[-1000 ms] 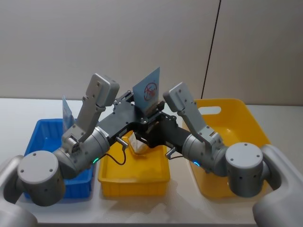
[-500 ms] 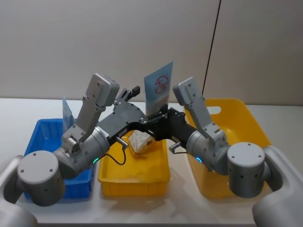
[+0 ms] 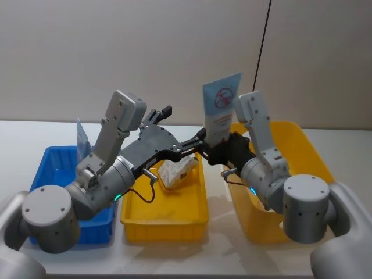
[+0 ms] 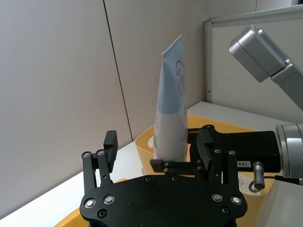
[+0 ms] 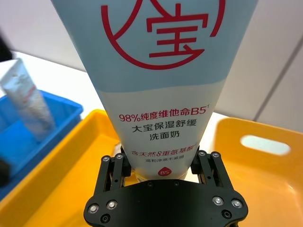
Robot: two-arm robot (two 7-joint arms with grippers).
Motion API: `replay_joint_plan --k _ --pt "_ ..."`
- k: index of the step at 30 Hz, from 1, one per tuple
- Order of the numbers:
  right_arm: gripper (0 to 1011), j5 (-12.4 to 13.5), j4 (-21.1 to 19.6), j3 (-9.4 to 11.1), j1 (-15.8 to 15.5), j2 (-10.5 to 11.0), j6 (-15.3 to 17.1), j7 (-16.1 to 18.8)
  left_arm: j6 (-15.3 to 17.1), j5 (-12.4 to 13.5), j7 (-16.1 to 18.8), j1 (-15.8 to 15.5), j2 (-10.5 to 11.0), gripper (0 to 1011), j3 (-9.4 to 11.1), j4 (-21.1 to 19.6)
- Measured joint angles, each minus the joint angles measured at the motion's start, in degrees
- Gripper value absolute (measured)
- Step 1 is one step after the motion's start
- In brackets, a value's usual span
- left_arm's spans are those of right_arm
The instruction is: Bimanual collaborative sorting of washing and personal care products
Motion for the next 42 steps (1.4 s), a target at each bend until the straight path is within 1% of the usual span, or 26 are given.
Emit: replay_joint_plan --k 2,5,9,12,13,16,24,25,29,34,42 --pt "641 -0.2 -0.1 0.8 -0.2 -0.5 0.7 -1.6 0.0 0.0 0.0 0.0 0.0 1001 0.0 0.0" --pt "641 -0.4 -0.2 1.5 -0.4 -0.9 1.4 -3.1 0.0 0.0 0.0 0.0 0.0 1001 0.0 0.0" --pt "641 -0.9 -0.2 2.9 -0.7 -1.8 3.0 -6.2 0.0 0.0 0.0 0.0 0.0 1001 0.0 0.0" --pt "641 -1.2 -0.2 3.7 -0.8 -2.3 3.9 -7.7 0.0 0.0 0.0 0.0 0.0 1001 0.0 0.0" --pt "641 -1.3 -0.2 4.2 -0.8 -2.6 4.6 -8.8 0.0 0.0 0.0 0.0 0.0 1001 0.0 0.0" --pt "641 -1.6 -0.1 4.9 -0.9 -3.0 5.5 -10.3 0.0 0.0 0.0 0.0 0.0 1001 0.0 0.0" --pt "640 -2.7 1.4 8.2 -0.5 -4.8 9.7 -16.6 0.0 0.0 0.0 0.0 0.0 1001 0.0 0.0" --pt "641 -2.7 1.4 8.2 -0.5 -4.8 9.7 -16.6 0.0 0.0 0.0 0.0 0.0 1001 0.0 0.0" --pt "641 -3.4 2.9 9.6 0.2 -5.5 12.5 -19.5 0.0 0.0 0.0 0.0 0.0 1001 0.0 0.0" --pt "641 -4.1 4.9 10.8 1.2 -5.8 15.3 -21.9 0.0 0.0 0.0 0.0 0.0 1001 0.0 0.0" --pt "641 -4.8 7.3 11.9 2.3 -6.2 17.5 -23.8 0.0 0.0 0.0 0.0 0.0 1001 0.0 0.0"
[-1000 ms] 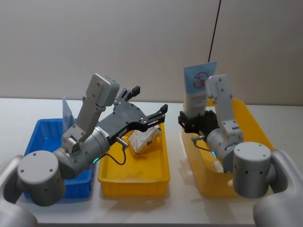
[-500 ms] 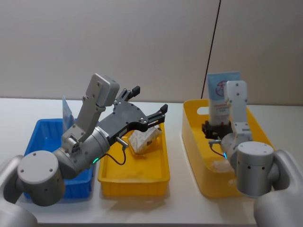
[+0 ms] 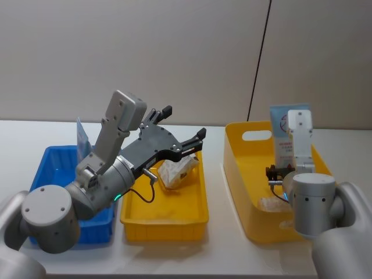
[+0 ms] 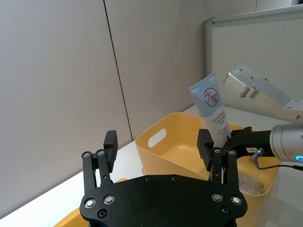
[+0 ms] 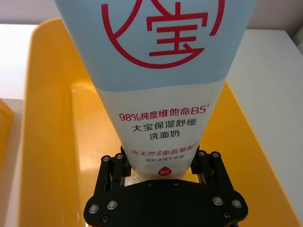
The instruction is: Bimanual collaborative sorting of washing and personal care products
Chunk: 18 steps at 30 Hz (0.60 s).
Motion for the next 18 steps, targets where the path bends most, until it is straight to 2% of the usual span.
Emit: replay_joint_plan --k 4,11,15,18 --pt "660 -0.3 0.7 0.4 0.4 -0.2 0.6 -0.5 0.0 0.0 0.0 0.0 0.0 1002 0.0 0.0" --pt "912 -0.7 1.0 0.8 0.7 -0.3 1.7 -0.9 0.0 0.0 0.0 0.0 0.0 1001 0.0 0.0" --pt "991 -0.8 0.8 0.9 0.7 -0.3 2.0 -0.9 0.0 0.0 0.0 0.0 0.0 1001 0.0 0.0" --pt "1004 -0.9 0.5 1.0 0.7 -0.3 2.1 -0.8 0.0 0.0 0.0 0.0 0.0 1001 0.0 0.0"
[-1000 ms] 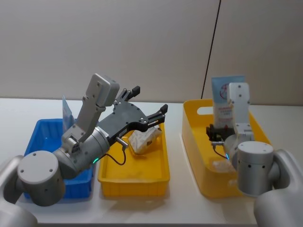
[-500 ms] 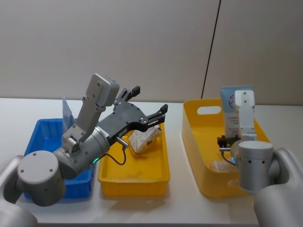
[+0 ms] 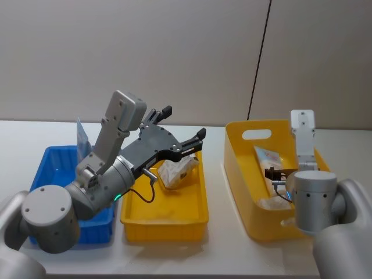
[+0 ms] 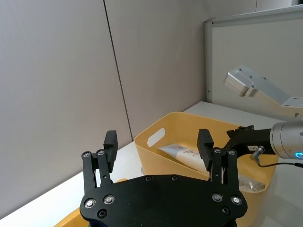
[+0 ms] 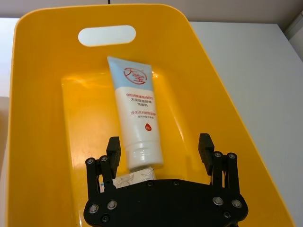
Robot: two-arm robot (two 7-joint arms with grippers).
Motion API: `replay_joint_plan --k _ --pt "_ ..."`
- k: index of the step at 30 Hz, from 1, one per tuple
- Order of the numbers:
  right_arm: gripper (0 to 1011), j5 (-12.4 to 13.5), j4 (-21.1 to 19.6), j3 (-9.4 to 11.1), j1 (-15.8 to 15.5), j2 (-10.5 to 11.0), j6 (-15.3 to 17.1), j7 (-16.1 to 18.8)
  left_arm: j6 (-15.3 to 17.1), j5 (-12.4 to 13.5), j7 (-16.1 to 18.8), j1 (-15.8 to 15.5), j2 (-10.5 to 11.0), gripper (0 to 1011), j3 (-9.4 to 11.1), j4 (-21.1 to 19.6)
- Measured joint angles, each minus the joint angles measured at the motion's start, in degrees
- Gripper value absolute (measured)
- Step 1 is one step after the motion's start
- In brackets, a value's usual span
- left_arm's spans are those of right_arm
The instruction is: Bimanual collaborative sorting of washing and personal care products
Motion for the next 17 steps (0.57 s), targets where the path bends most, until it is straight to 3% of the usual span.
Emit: replay_joint_plan --k 17 --pt "1004 0.0 -3.9 0.8 -1.6 0.0 -1.3 1.6 0.0 0.0 0.0 0.0 0.0 1001 0.0 0.0"
